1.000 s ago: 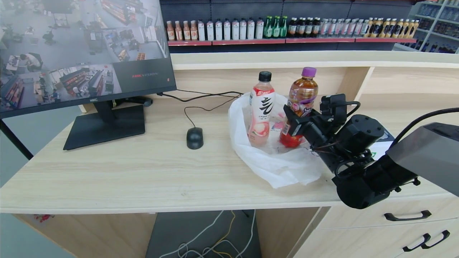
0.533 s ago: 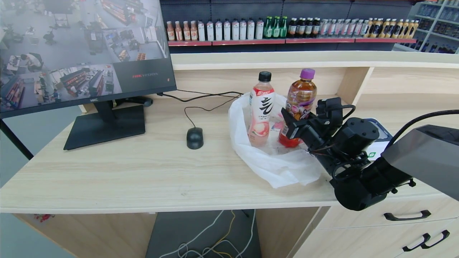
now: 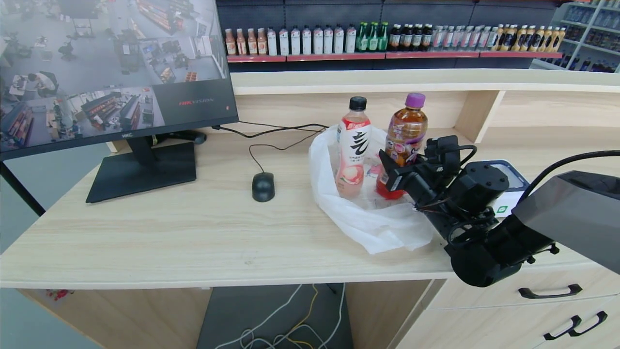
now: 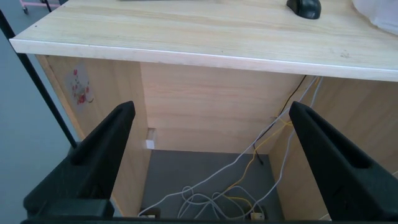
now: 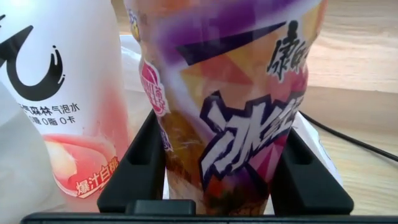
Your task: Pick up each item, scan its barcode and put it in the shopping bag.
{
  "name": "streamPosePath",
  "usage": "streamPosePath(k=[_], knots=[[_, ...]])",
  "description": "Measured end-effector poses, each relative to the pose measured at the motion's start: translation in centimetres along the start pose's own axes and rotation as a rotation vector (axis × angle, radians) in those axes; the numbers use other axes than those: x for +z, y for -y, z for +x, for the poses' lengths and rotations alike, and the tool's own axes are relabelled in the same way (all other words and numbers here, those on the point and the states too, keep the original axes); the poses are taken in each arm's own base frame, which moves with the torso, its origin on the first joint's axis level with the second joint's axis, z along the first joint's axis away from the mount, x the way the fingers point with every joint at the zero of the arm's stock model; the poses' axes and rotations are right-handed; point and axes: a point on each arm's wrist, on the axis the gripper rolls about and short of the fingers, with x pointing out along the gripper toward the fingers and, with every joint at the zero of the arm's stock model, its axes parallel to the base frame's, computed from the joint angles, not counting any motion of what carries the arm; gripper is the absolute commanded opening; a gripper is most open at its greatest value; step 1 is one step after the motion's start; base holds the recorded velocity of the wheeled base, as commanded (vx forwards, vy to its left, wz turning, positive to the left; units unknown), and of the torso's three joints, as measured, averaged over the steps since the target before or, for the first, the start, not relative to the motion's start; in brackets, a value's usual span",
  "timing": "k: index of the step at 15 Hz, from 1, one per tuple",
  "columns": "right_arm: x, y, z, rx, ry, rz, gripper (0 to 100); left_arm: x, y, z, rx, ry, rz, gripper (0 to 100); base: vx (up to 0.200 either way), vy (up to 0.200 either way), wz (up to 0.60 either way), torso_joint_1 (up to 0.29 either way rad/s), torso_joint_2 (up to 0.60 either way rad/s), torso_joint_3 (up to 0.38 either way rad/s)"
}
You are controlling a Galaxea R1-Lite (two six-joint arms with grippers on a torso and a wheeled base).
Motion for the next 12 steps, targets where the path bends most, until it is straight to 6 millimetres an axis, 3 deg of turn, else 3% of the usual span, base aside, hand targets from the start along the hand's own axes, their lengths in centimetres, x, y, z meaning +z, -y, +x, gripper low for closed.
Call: streamPosePath(k=[3, 4, 8, 12], knots=[[-0.1, 0.0, 0.0, 0.000, -0.004, -0.001, 0, 0.0, 0.0, 0.0, 0.000, 0.000, 0.000, 100, 0.000, 0.000, 0.00, 0.000, 0.00, 0.000], [-0.1, 0.0, 0.0, 0.000, -0.004, -0.001, 100, 0.0, 0.0, 0.0, 0.000, 0.000, 0.000, 100, 0.000, 0.000, 0.00, 0.000, 0.00, 0.000], [-0.1, 0.0, -0.4, 0.001, -0.019, 0.000, 100, 0.0, 0.0, 0.0, 0.000, 0.000, 0.000, 100, 0.000, 0.000, 0.00, 0.000, 0.00, 0.000], [1.2, 0.0, -1.1, 0.002, -0.008, 0.001, 100, 0.0, 0.0, 0.0, 0.000, 0.000, 0.000, 100, 0.000, 0.000, 0.00, 0.000, 0.00, 0.000]])
